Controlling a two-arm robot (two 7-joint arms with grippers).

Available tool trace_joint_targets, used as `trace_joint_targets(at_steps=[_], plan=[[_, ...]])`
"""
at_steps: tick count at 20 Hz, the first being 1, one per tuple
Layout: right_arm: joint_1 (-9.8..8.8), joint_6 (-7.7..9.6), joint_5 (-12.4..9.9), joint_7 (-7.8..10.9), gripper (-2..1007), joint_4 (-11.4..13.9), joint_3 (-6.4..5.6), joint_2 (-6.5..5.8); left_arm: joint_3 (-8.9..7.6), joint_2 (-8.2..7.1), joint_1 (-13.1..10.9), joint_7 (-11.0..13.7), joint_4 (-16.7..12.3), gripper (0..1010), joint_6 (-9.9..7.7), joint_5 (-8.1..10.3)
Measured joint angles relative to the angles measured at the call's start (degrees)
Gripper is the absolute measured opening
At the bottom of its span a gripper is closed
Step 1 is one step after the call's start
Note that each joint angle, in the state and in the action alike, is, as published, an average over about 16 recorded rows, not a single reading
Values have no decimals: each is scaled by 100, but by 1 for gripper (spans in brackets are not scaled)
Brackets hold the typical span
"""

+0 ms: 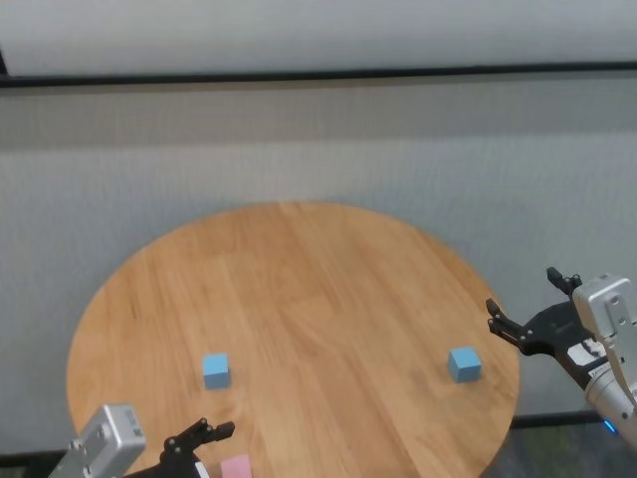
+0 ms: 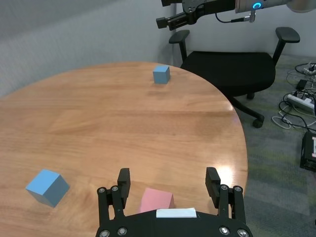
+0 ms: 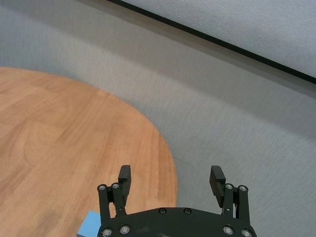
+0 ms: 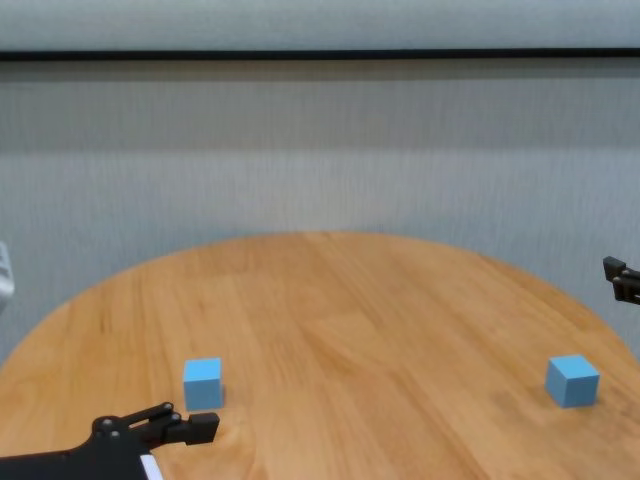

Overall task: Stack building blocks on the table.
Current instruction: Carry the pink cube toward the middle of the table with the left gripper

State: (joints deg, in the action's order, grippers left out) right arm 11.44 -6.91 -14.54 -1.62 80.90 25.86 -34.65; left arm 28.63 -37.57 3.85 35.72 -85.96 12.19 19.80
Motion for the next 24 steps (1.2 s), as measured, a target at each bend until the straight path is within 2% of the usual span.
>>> trace_joint_targets(at_steps=[18,24], plan=[[0,0,0,0,1005,0,0,0,-175,318,94,156,391,1002,0,-53],[0,0,0,0,1005,0,0,0,-219,377,127,208,462,1002,4,-57]])
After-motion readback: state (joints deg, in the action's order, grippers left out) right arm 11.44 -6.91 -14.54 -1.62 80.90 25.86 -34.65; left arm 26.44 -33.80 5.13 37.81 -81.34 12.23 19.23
